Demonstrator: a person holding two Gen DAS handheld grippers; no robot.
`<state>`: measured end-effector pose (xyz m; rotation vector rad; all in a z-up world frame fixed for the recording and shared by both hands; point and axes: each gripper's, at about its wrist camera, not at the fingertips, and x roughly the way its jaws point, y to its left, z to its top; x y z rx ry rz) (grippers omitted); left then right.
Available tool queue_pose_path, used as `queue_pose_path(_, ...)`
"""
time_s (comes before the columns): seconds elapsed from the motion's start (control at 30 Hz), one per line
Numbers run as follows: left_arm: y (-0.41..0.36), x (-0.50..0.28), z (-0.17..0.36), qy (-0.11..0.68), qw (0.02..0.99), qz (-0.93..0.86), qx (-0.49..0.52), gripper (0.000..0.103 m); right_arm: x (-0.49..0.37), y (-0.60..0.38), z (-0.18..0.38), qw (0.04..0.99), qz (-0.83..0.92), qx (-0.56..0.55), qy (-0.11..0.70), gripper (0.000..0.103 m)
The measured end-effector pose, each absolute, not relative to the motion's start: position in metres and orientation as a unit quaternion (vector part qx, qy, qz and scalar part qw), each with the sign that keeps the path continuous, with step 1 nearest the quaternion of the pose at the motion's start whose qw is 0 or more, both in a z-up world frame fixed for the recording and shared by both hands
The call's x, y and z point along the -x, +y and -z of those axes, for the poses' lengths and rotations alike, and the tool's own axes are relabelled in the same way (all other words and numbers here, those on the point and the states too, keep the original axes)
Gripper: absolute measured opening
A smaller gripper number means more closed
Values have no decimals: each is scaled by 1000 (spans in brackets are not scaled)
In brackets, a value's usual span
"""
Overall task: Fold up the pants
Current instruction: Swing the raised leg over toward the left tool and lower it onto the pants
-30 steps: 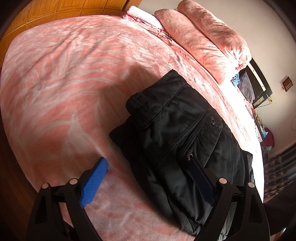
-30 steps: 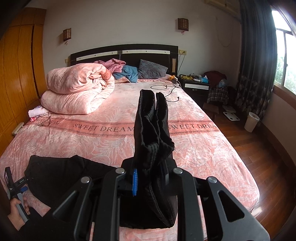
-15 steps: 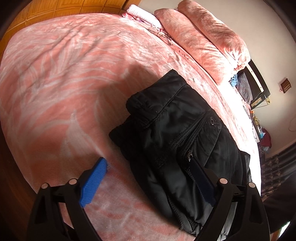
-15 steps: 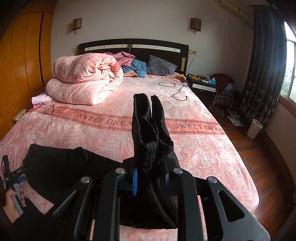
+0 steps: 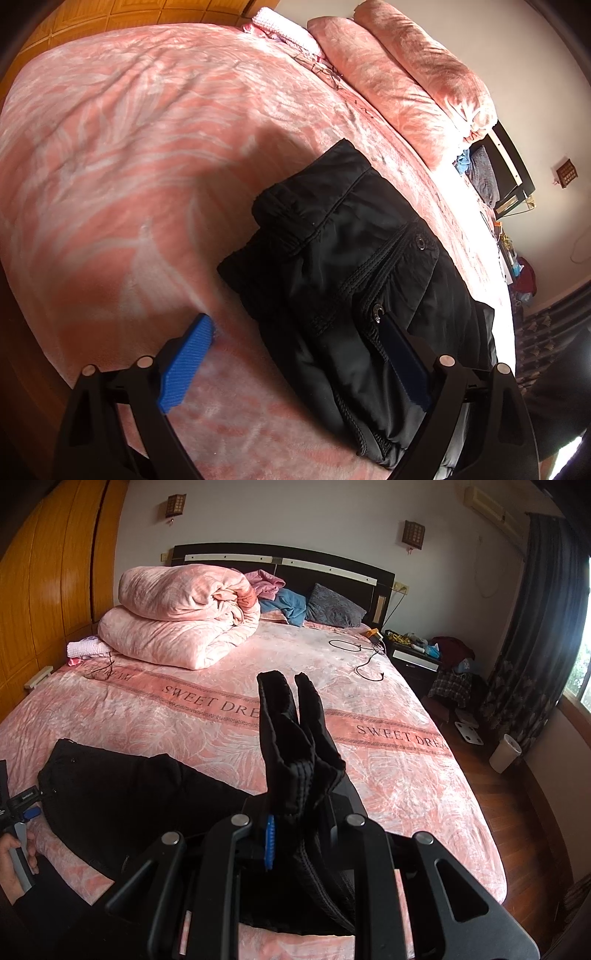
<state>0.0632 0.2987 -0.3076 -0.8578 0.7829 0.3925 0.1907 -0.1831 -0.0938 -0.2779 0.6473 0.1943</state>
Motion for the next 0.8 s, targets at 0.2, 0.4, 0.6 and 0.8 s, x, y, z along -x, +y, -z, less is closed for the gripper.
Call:
queue_pose_path(0.2,301,-63,309,367,818,-177,407,93,-194,-164,106,927,-98,159,324,17)
queue_pose_path(0.4,302,-63,309,367,818,-174,409,93,-196,-145,119,921,-101,179,330,17)
queue_pose_path(0.6,305,-63,311,364,817,-168,414,93,-197,-128,130,914,-104,203,335,17)
queue_pose_path(0.8,307,-61,311,361,817,-163,419,93,-196,-112,142,908,-104,224,339,17)
